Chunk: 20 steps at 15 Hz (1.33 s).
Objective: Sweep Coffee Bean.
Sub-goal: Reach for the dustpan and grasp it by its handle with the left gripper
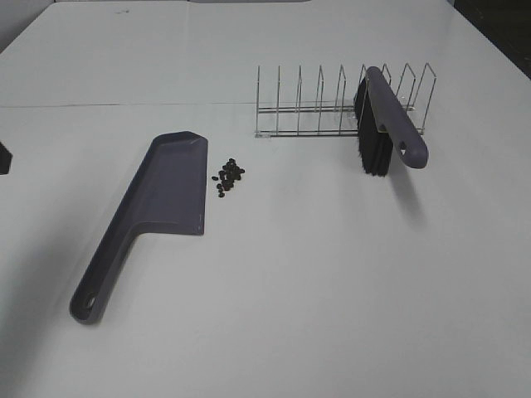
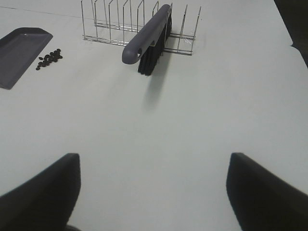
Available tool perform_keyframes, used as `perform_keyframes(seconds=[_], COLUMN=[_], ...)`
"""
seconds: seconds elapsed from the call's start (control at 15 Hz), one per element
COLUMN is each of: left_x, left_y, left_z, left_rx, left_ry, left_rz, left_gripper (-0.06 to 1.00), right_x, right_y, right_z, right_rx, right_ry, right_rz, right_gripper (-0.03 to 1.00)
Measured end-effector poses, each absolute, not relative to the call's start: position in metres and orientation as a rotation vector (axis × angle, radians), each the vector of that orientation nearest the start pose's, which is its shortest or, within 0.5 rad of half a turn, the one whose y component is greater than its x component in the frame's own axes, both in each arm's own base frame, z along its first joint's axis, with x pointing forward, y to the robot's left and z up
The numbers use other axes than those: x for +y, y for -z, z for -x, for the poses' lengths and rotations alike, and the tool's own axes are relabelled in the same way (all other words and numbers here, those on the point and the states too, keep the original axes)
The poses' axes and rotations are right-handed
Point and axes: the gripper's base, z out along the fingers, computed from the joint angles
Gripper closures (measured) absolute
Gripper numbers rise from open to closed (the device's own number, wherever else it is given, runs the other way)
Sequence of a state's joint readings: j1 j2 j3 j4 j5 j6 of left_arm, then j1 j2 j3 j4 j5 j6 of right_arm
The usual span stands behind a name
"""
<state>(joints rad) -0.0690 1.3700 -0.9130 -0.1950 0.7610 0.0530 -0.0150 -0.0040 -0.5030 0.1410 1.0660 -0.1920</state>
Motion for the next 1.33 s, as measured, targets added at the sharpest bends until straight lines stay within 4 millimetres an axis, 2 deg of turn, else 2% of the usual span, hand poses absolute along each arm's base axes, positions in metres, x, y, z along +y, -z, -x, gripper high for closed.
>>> perform_keyframes(seconds=[0.2, 0.27, 0.33, 0.4, 0.67, 0.8, 1.33], left_x=[-0.048, -0.054, -0.075, -0.084, -0.113, -0.121, -0.128], left_y=[-0.230, -0.226, -0.213, -0.204, -0.166, -0.151, -0.102], left_z=[-0.302, -0.308, -0.322, -0.327, -0.329, -0.328, -0.331], left_rx=[2.792, 2.806, 2.860, 2.902, 3.038, 3.082, 3.164], left_ry=[0.244, 0.248, 0.262, 0.264, 0.206, 0.180, 0.087], left_rz=[-0.075, -0.097, -0.173, -0.197, -0.287, -0.282, -0.238], left_gripper=[0.19, 0.19, 0.18, 0.18, 0.18, 0.18, 0.18], right_x=[0.011, 0.011, 0.011, 0.011, 0.011, 0.011, 0.011], right_y=[-0.278, -0.278, -0.278, -0.278, -0.278, -0.278, -0.278], right_z=[0.006, 0.006, 0.006, 0.006, 0.006, 0.006, 0.006], right_rx=[2.026, 2.026, 2.026, 2.026, 2.026, 2.026, 2.026], right_ry=[-0.039, -0.039, -0.039, -0.039, -0.039, -0.039, -0.039], right_rz=[0.187, 0.187, 0.187, 0.187, 0.187, 0.187, 0.187], right_gripper=[0.23, 0.23, 0.23, 0.23, 0.23, 0.23, 0.23])
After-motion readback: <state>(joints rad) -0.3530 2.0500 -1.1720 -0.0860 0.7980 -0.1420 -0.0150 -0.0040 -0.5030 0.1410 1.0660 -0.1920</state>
